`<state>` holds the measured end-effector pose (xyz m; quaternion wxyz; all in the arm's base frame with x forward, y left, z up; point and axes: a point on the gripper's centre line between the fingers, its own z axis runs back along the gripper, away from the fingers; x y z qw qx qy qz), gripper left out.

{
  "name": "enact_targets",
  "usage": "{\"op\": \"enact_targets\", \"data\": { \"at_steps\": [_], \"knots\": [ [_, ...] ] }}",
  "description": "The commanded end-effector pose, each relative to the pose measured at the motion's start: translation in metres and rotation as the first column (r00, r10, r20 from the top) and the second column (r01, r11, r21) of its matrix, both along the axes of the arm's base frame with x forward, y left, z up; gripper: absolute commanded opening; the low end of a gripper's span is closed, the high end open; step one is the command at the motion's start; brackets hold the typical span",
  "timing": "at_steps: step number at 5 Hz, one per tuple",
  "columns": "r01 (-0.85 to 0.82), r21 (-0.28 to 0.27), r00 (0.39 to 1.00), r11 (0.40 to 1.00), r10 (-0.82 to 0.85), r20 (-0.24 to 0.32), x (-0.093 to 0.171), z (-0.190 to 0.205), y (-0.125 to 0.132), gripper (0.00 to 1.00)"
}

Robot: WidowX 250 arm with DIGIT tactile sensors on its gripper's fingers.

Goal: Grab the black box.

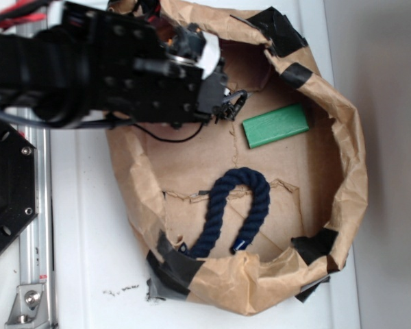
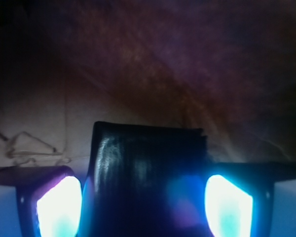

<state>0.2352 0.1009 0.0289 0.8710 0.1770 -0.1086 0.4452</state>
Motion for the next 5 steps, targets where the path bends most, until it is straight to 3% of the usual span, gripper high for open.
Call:
{"op": "enact_targets", "data": {
  "at_steps": [1,2,3,4,5],
  "knots": [
    [-0.062,-0.004,0.998,0.998,0.062,0.024,0.004,0.004,0.011,1.00],
    [-0.066,-0.007,0.998,0.998,0.066,0.016,0.004,0.005,0.008,1.00],
    [-0.064,-0.011,0.997,0.998,0.064,0.031,0.004,0.010,0.004,0.00],
    [-0.027,-0.031,0.999,0.999,0.028,0.025,0.005,0.016,0.002,0.00],
    [0.159,-0.104,0.987,0.982,-0.153,0.057,0.013,0.044,-0.008,0.00]
  ]
}}
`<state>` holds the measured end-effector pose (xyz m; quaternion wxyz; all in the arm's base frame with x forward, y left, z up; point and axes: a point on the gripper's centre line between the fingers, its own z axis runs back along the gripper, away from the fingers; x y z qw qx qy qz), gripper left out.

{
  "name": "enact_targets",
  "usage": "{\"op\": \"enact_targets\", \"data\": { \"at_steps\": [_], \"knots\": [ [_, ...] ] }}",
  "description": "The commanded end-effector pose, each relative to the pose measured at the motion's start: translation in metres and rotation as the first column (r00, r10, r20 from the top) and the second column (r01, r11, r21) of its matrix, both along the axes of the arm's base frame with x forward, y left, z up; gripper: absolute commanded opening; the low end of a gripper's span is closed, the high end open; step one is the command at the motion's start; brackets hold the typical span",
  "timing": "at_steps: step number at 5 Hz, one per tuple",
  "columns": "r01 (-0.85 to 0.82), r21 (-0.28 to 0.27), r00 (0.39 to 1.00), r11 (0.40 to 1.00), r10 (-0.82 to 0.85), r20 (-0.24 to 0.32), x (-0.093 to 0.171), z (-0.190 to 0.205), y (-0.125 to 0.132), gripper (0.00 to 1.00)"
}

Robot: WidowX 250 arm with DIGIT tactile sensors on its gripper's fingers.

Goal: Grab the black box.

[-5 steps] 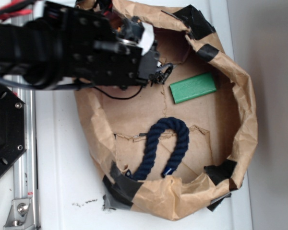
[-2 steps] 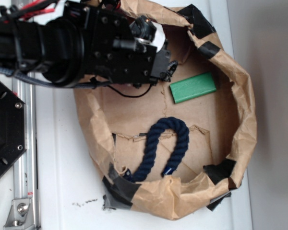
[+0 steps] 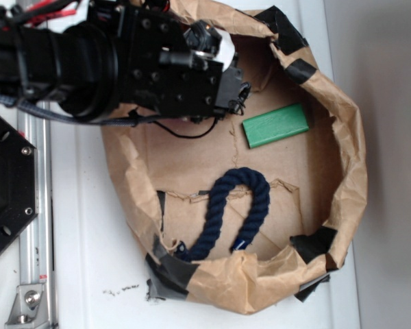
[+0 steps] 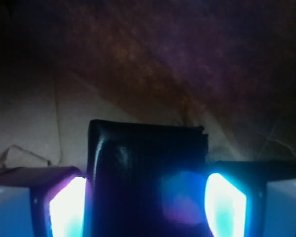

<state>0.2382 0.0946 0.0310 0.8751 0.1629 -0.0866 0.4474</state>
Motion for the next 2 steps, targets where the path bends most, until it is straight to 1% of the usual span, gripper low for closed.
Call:
{"op": "enact_targets", "data": {
  "at_steps": [1,2],
  "knots": [
    [0.398,-0.138,0.917,0.907,-0.387,0.098,0.026,0.085,-0.019,0.00],
    [0.620,-0.137,0.782,0.772,-0.596,0.180,0.040,0.112,-0.031,0.00]
  ]
}}
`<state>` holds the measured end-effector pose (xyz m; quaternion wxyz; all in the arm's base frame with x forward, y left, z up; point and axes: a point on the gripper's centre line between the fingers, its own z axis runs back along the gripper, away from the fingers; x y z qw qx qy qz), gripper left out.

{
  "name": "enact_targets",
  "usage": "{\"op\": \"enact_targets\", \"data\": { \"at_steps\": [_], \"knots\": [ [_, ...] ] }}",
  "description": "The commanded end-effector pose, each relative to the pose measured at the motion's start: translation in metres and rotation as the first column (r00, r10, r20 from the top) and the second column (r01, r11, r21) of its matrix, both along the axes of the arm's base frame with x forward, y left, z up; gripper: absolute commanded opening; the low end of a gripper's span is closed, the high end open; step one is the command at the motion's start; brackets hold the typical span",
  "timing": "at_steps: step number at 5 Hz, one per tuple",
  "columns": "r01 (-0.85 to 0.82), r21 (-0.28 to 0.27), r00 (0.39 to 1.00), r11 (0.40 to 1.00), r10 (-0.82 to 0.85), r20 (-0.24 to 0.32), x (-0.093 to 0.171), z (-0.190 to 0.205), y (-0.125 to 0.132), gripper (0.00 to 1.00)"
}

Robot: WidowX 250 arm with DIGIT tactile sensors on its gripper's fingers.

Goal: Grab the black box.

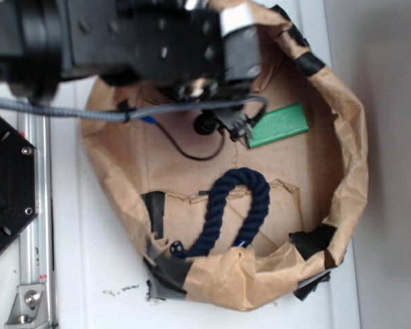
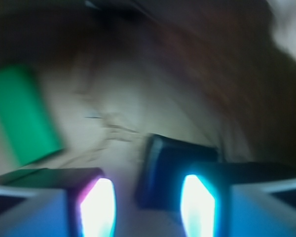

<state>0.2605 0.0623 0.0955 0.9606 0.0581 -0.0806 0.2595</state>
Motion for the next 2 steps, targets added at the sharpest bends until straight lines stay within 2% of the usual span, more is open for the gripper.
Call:
{"op": "enact_targets", "data": {
  "at_steps": [1,2],
  "knots": [
    [0.274,0.033,0.956,0.961,-0.276,0.098,0.0167,0.0469,-0.0090,0.00],
    [0.230,0.030,0.971,0.973,-0.232,0.055,0.0090,0.0419,-0.0080,0.06]
  ]
}}
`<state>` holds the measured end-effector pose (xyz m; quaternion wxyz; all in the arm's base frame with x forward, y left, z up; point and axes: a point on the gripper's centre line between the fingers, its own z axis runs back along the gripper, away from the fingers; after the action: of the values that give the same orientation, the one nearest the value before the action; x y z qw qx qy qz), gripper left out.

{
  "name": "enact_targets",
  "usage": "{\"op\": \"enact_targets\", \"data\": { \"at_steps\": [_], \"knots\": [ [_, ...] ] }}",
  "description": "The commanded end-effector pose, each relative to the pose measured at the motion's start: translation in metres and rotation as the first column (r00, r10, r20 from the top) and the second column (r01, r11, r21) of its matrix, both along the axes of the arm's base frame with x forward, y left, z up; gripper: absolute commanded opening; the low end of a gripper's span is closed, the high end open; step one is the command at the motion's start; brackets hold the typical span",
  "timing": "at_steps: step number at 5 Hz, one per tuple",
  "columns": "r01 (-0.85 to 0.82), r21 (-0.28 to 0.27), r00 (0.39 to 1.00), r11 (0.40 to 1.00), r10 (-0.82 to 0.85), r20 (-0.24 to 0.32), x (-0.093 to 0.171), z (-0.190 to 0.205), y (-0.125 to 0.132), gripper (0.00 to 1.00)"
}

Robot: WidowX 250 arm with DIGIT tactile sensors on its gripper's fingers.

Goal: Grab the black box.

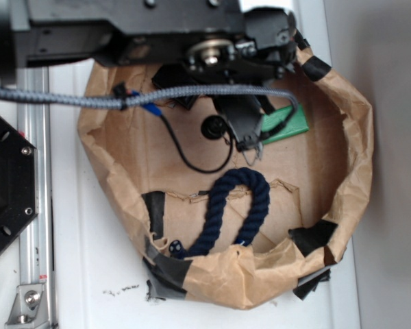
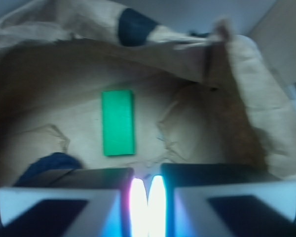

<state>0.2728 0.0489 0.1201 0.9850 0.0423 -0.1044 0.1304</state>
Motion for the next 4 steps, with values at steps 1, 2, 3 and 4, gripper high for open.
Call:
{"op": "enact_targets", "data": {
  "at_steps": [1,2,3,4],
  "knots": [
    [-0.100,0.045,0.995,0.994,0.099,0.023,-0.009,0.010,0.009,1.00],
    [-0.255,0.034,0.967,0.966,0.256,-0.016,-0.022,-0.004,0.022,1.00],
    [-0.406,0.035,0.912,0.913,0.408,-0.051,-0.038,-0.018,0.035,1.00],
    [-0.462,0.072,0.882,0.884,0.467,-0.063,-0.054,-0.031,0.039,1.00]
  ]
}}
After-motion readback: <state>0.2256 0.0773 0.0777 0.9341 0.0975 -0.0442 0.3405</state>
